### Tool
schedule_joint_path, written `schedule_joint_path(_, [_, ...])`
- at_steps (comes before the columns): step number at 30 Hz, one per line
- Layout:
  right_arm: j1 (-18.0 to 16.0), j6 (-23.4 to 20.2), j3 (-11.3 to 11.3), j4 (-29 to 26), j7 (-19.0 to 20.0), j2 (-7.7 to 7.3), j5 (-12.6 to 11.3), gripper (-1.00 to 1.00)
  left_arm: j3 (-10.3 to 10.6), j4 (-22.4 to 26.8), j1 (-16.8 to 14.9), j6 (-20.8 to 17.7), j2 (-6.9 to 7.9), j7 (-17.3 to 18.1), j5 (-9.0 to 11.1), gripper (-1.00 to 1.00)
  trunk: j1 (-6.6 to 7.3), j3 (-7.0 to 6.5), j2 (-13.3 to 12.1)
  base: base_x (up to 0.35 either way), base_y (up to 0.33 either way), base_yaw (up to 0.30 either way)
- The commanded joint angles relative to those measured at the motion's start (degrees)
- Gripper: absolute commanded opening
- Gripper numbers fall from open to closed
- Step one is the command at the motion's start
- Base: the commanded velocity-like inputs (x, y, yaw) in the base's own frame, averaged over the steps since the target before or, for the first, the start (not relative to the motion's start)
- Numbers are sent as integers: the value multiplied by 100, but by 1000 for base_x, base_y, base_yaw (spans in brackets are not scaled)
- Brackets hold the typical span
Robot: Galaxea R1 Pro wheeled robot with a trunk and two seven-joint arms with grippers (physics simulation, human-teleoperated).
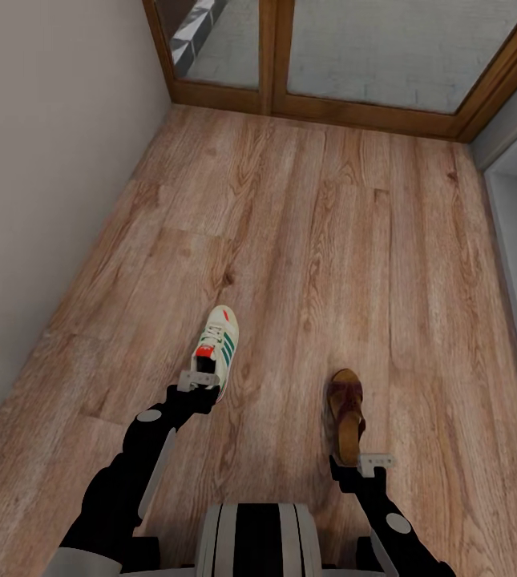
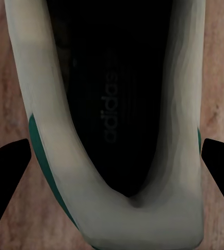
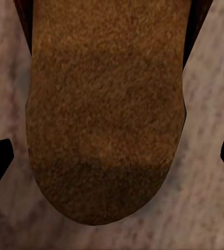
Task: Pick up the two gym shoes and the two sandals from the corridor floor and place them onto the hallstand (shoe rack) in the corridor, making sure they are on the rack and not on the floor. Arrange them so the two gym shoes are next to each other and the two sandals are next to each other.
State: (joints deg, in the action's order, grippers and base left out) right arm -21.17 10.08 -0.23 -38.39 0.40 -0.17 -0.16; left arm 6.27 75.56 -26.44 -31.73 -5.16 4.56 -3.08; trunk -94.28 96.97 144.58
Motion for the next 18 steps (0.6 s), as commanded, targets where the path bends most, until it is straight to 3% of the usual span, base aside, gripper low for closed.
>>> schedule_joint_path(1, [-1, 17, -3, 5, 4, 0, -2, -100, -6, 8, -1, -27, -2, 33, -35, -100, 1, 3, 1, 12, 0, 0])
schedule_joint_path(18, [-2, 16, -12, -5, 11, -9, -2, -100, -8, 11, -1, -28, -2, 28, -35, -100, 1, 3, 1, 1, 0, 0])
